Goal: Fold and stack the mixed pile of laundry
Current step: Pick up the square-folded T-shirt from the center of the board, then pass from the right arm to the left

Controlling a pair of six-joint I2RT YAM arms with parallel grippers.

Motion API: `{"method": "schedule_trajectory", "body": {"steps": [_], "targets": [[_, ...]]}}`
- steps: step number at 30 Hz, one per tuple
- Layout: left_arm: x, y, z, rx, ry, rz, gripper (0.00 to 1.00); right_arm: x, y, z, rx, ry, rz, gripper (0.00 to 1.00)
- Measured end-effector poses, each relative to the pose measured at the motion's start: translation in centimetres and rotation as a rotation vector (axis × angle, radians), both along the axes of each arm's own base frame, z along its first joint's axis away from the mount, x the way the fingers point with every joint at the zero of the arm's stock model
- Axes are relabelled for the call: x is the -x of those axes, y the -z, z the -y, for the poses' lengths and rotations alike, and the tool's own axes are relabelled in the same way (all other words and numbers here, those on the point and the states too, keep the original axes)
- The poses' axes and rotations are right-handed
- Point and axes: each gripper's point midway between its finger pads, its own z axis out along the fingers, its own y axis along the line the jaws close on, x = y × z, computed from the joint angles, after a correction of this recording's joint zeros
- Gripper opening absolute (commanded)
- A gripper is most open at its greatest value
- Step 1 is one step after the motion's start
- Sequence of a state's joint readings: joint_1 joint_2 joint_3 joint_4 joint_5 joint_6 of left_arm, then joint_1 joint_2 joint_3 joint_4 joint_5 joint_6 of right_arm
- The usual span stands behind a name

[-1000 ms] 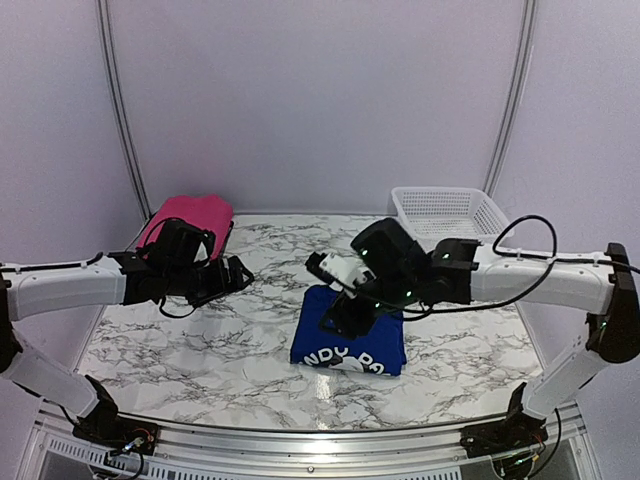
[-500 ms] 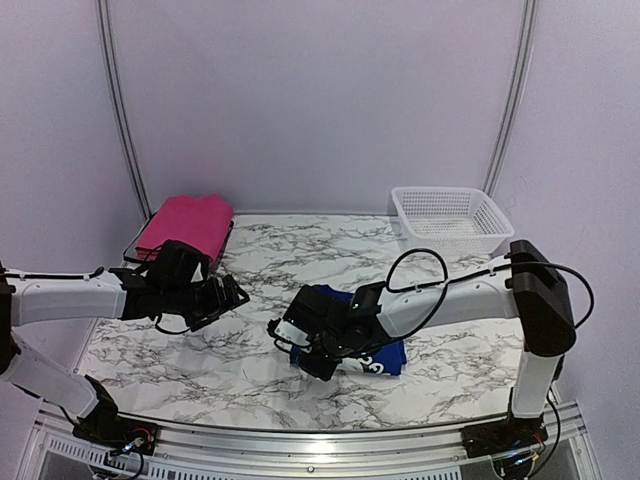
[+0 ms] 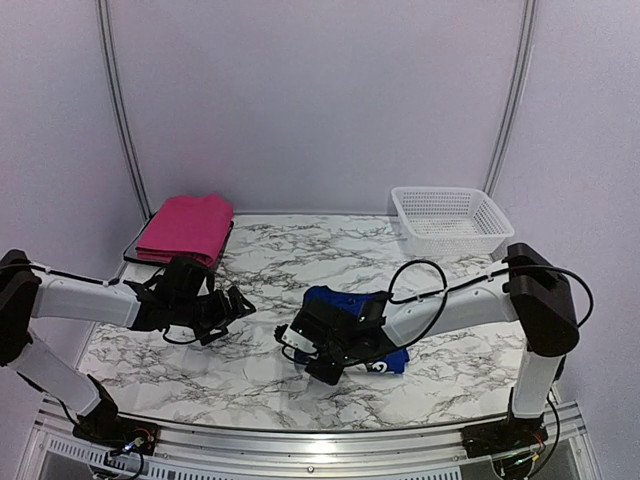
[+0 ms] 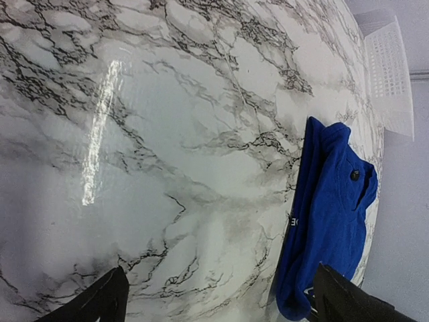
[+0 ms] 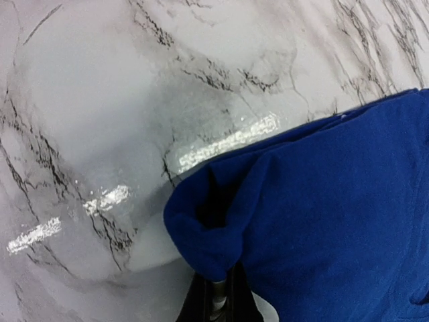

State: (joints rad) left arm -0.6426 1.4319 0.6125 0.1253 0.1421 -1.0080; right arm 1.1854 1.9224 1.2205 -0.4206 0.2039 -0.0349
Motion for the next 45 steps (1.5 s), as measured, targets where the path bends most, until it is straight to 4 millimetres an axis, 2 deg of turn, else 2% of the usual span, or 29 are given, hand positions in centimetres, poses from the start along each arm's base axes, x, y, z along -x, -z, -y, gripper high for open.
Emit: {"method": "schedule_trajectory", "body": {"steps": [4, 7, 11, 20, 23, 27, 30, 37, 39, 42, 45], "targets": [[0.6, 1.2, 1.8, 0.022, 0.035, -0.034, 0.99, 0.3, -1.3, 0.7, -0.056, -0.003, -0.004, 0.00], [1.1, 1.4, 3.8, 0.050, 0.068, -0.050, 0.99, -0.4, -3.2, 0.1, -0.129, 0.005, 0.006, 0.00], [1.1, 1.2, 6.3, 0.157, 0.060, -0.077, 0.99, -1.3, -4.7, -0.6, -0.194, 0.011, 0.021, 0.00], [0.5, 0.3, 10.4, 0.295, 0.044, -0.092, 0.99, -1.0, -5.1, -1.4, -0.237, -0.009, 0.000, 0.00], [0.4, 0.6, 11.3, 0.308, 0.048, -0.100, 0.97, -0.9, -5.1, -1.4, -0.237, -0.013, -0.005, 0.00], [0.5, 1.1, 12.0, 0.321, 0.043, -0.114, 0.87, -0.9, -5.0, -1.5, -0.235, -0.015, -0.005, 0.00], [0.3, 1.4, 12.4, 0.338, 0.039, -0.118, 0.74, -0.9, -5.0, -1.5, -0.236, -0.017, -0.004, 0.00], [-0.1, 2.0, 14.0, 0.405, 0.057, -0.137, 0.69, -1.0, -5.0, -1.8, -0.233, -0.029, 0.003, 0.00], [-0.1, 2.0, 14.4, 0.418, 0.064, -0.138, 0.65, -1.1, -5.1, -2.0, -0.235, -0.031, 0.005, 0.00], [-0.1, 2.3, 14.8, 0.422, 0.073, -0.145, 0.47, -1.1, -5.0, -2.2, -0.235, -0.034, 0.006, 0.00], [-0.1, 2.9, 15.0, 0.422, 0.073, -0.161, 0.21, -1.1, -5.0, -2.2, -0.233, -0.035, 0.006, 0.00]]}}
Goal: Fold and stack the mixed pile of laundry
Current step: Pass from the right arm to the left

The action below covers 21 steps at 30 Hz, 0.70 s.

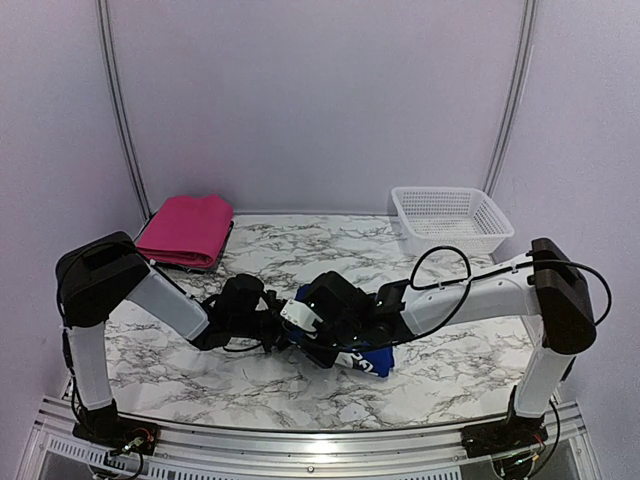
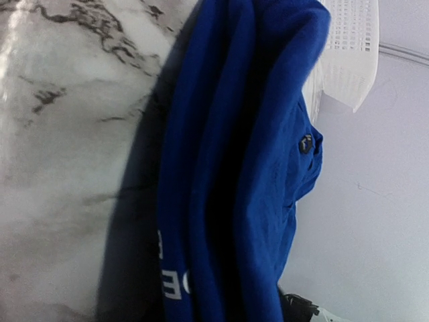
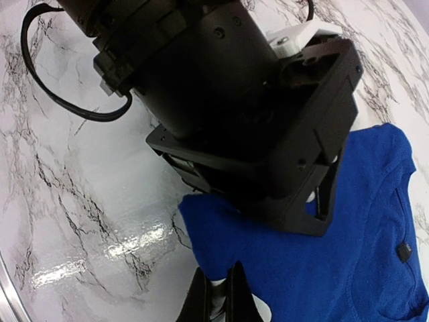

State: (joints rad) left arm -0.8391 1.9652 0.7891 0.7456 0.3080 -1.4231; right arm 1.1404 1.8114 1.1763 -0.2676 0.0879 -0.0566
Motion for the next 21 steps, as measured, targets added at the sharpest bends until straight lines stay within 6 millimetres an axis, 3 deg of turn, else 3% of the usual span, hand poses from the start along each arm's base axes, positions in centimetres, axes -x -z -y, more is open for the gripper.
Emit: {"method": "schedule_trajectory", "body": {"steps": [2, 3, 8, 12, 17, 21], "targets": [[0.1, 0.5, 0.0, -0.010, 0.007, -0.003, 0.04, 0.0, 0.0, 0.0, 0.001, 0.000, 0.000, 0.00], [0.2, 0.7, -0.1, -0.017, 0.014, 0.001, 0.00, 0.0, 0.1, 0.0, 0.002, 0.001, -0.001, 0.06], [-0.3, 1.0, -0.2, -0.064, 0.041, 0.020, 0.00, -0.1, -0.2, 0.1, -0.001, 0.011, 0.005, 0.31], [-1.6, 1.4, -0.7, -0.184, 0.084, 0.058, 0.00, -0.5, -1.9, 0.4, -0.026, 0.039, 0.032, 0.52], [-4.7, 1.0, -2.8, -0.408, 0.135, 0.128, 0.00, -0.9, -5.5, 1.9, -0.085, 0.095, 0.066, 0.94], [-8.1, -0.5, -5.8, -0.594, 0.160, 0.194, 0.00, -1.3, -7.6, 3.2, -0.118, 0.143, 0.088, 0.99]]}}
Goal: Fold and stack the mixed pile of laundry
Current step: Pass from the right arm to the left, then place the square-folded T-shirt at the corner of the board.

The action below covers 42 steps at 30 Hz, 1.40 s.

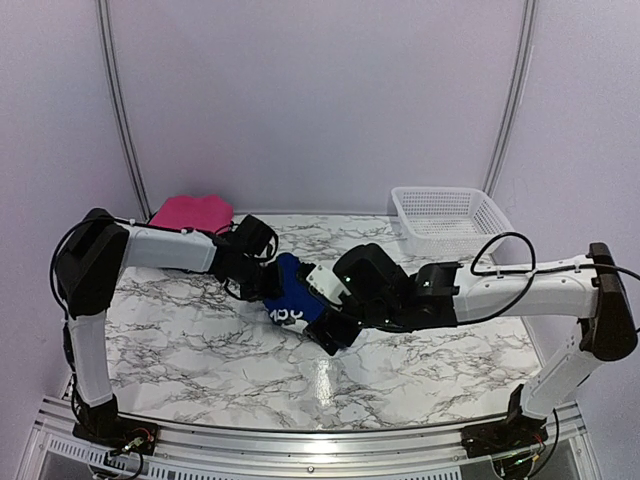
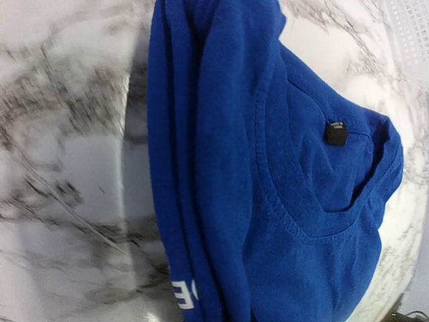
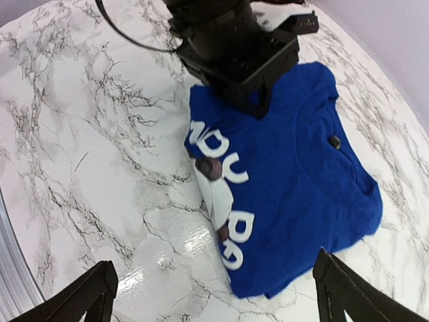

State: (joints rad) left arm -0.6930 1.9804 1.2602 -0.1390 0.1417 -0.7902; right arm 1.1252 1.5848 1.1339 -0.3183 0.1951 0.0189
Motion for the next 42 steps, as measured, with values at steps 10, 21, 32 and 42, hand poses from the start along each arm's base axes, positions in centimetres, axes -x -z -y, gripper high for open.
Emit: {"method": "schedule_trajectory", "body": {"steps": [10, 21, 32, 42], "targets": [[-10.0, -4.4, -6.8, -0.378, 0.105, 0.154, 0.00, -0.8, 0.3, 3.9, 0.020, 0.096, -0.024, 0.99], [-14.8, -8.4, -12.9, -0.634, 0.174, 0.234, 0.00, -0.6, 0.6, 4.5, 0.034, 0.110, -0.048, 0.98], [-16.4, -12.1, -14.1, -0.693, 0.205, 0.313, 0.00, -0.2, 1.2, 4.6, 0.050, 0.100, -0.076, 0.98], [-16.1, -15.2, -14.3, -0.679, 0.189, 0.358, 0.00, -0.1, 2.0, 4.4, 0.061, 0.099, -0.100, 0.98]]}}
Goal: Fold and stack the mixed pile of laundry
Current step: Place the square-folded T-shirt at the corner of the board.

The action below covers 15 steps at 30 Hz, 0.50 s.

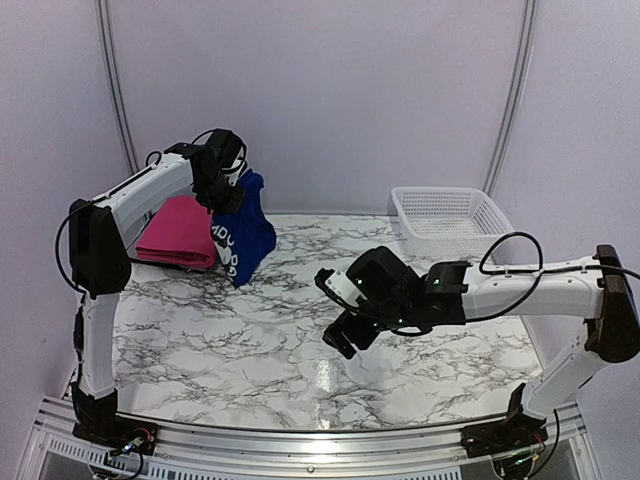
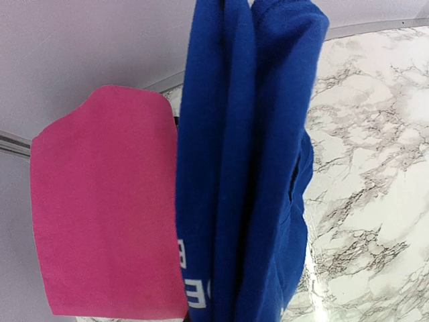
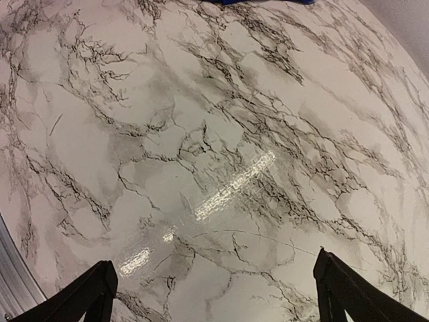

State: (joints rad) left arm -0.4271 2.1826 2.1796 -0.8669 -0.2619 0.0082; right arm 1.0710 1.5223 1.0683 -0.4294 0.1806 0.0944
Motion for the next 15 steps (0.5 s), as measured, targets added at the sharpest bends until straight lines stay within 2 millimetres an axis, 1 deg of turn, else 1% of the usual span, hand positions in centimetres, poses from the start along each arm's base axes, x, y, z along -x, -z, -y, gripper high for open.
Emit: {"method": "schedule_trajectory", "body": {"steps": [6, 15], "targets": [[0.4, -1.7, 0.1, 0.022, 0.008, 0.021, 0.00, 0.0, -0.3, -0.3, -0.013, 0.003, -0.008, 0.99], [0.7, -5.1, -0.2, 0.089, -0.011, 0.071, 0.00, 0.1, -0.3, -0.3, -0.017, 0.004, -0.017, 0.98]]}}
